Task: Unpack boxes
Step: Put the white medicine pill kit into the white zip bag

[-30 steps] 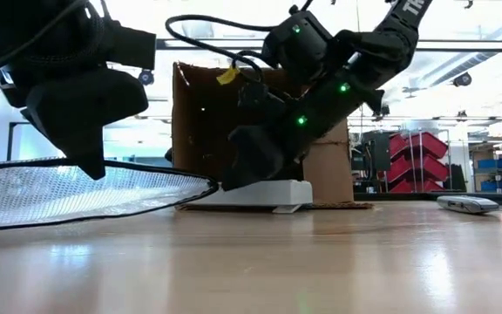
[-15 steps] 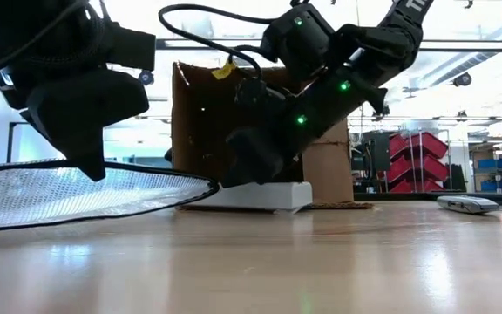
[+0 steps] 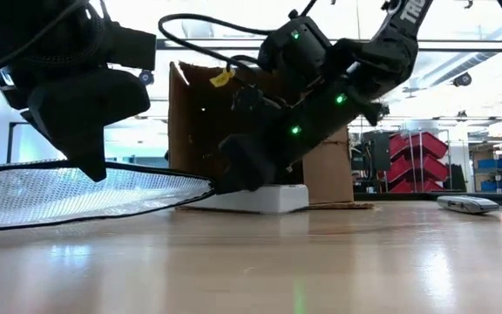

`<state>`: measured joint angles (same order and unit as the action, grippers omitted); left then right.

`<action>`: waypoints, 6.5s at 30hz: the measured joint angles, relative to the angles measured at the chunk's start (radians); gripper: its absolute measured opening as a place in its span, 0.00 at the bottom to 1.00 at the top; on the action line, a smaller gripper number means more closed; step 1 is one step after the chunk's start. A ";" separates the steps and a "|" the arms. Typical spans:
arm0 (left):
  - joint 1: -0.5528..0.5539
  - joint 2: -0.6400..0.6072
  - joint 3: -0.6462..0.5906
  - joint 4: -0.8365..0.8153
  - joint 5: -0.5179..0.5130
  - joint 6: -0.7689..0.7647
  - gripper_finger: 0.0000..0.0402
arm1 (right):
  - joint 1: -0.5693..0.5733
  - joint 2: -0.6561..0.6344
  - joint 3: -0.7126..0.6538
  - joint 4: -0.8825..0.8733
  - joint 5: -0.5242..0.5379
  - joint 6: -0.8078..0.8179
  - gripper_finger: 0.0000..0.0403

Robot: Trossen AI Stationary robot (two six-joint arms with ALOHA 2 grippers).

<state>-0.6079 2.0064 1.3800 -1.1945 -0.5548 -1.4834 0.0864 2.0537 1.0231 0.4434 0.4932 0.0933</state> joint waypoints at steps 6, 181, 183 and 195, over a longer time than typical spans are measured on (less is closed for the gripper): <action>0.000 0.000 0.000 0.002 0.012 0.000 0.00 | 0.000 0.036 0.002 0.036 0.014 0.007 0.56; 0.071 -0.042 0.000 -0.167 0.095 0.103 0.00 | 0.157 -0.323 0.177 -1.110 -0.285 -0.095 0.43; 0.093 -0.042 -0.001 -0.151 0.097 0.115 0.00 | 0.181 -0.319 0.177 -1.107 -0.289 -0.082 0.43; 0.194 -0.042 0.010 0.162 0.070 0.406 0.00 | 0.258 -0.318 0.181 -0.980 -0.324 -0.040 0.43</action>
<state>-0.4144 1.9644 1.3905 -1.0322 -0.4851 -1.0778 0.3443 1.7359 1.2040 -0.5369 0.1688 0.0532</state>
